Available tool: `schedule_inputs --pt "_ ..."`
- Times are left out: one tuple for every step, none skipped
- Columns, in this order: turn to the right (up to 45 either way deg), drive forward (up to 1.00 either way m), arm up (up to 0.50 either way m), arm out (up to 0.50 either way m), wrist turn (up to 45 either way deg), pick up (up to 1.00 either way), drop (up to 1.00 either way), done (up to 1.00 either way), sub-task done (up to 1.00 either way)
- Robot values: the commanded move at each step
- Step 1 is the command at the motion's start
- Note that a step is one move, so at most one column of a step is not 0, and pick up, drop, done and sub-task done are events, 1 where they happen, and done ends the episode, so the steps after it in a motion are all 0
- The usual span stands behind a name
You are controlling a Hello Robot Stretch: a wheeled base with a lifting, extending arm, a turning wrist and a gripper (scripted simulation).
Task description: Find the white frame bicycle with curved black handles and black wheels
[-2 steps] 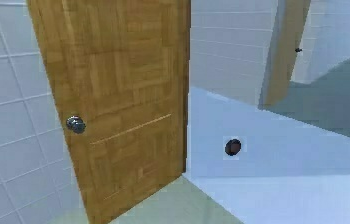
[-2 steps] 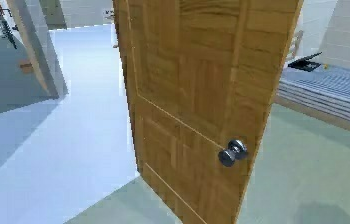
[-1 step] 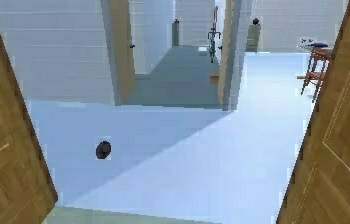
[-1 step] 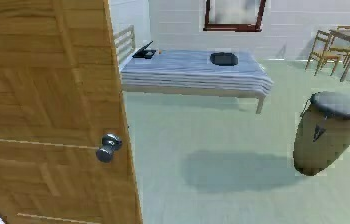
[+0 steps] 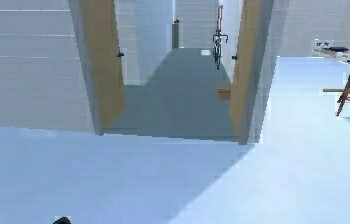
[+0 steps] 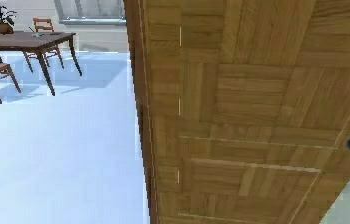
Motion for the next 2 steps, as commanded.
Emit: schedule_inputs --pt "3.0 0.00 0.00 0.00 0.0 0.00 0.00 0.00 0.00" --pt "0.0 1.00 0.00 0.00 0.0 0.00 0.00 0.00 0.00"
